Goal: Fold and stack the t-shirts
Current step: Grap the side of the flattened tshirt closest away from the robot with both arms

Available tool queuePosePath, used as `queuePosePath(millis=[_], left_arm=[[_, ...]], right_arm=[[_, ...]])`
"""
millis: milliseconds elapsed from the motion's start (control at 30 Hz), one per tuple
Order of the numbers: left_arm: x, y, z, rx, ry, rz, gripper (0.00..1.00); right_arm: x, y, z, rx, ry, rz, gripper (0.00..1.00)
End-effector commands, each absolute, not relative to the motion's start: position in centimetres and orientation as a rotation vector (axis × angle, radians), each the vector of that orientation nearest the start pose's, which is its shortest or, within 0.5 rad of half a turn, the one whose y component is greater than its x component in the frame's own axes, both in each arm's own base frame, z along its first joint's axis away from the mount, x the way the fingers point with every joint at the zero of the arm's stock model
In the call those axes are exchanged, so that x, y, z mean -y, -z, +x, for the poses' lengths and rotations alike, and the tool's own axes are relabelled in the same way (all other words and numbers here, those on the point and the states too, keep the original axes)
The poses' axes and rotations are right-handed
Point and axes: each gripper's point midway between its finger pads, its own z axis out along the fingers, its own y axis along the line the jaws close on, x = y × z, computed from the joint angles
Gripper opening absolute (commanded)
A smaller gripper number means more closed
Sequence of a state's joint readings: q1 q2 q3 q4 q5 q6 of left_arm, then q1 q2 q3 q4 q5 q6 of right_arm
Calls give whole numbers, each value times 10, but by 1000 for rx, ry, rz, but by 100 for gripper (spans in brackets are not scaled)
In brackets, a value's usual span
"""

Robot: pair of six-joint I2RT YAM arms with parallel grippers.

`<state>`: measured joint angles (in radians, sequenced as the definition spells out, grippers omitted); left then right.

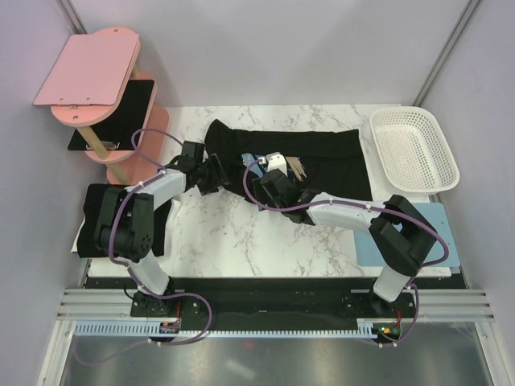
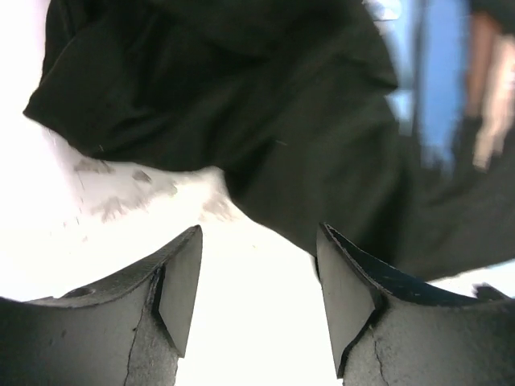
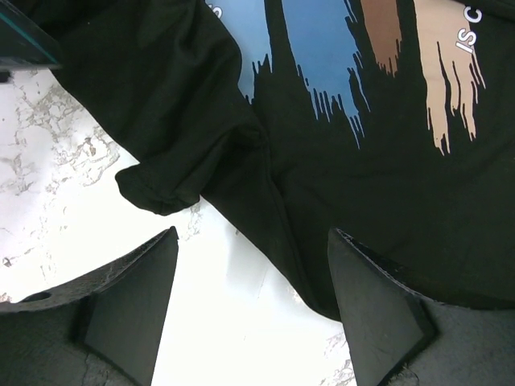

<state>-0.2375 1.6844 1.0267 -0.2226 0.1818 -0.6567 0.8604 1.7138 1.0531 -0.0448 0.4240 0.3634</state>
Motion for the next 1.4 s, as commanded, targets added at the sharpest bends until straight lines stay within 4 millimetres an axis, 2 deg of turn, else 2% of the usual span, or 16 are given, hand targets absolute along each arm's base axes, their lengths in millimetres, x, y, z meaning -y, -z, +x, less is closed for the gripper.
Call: queuePosePath(millis=[0,267,367,400,433,567,700,733,833,933,1033,1133,1167,1233,1300,1367], left_arm=[[148,-41,398,-2493,558,-447,64],[151,-27,407,-2502,566,-447,59],[153,-28,408,-2502,578,-430,33],[153,-28,407,-2505,578,-428,10],[153,-30,408,-2499,580,-424,2],[151,-39,401,-2491,574,-414,2],[152,-75,391,-2440,622,-371,2],[156,-97,392,-2401,659,-331,2],[163,-135,385,-2375,729,-266,2],[173,-151,371,-2407,816,-234,2],[181,-150,353,-2463,904,-230,2],[183,-138,326,-2534,962,-267,2],[182,-144,320,-2522,982,-264,2],[182,-141,304,-2539,1019,-279,2],[181,-154,291,-2509,1042,-268,2],[177,-156,278,-2504,1048,-278,2]], right_arm=[[-292,-102,335,-2154,-211,-283,82],[-281,-102,337,-2159,-202,-256,83],[-281,-99,338,-2168,-204,-253,83],[-282,-97,338,-2172,-207,-251,83],[-282,-96,338,-2175,-205,-252,83],[-281,-94,338,-2181,-206,-248,83],[-280,-91,337,-2187,-206,-250,83],[-281,-91,337,-2187,-206,-250,83],[-280,-87,337,-2196,-200,-247,83],[-280,-84,336,-2203,-203,-243,83],[-279,-83,336,-2204,-205,-237,84],[-278,-83,336,-2206,-204,-240,84],[-278,-82,335,-2206,-201,-244,84],[-279,-81,335,-2209,-205,-247,84],[-277,-80,335,-2210,-201,-247,84],[-278,-80,335,-2211,-204,-247,84]])
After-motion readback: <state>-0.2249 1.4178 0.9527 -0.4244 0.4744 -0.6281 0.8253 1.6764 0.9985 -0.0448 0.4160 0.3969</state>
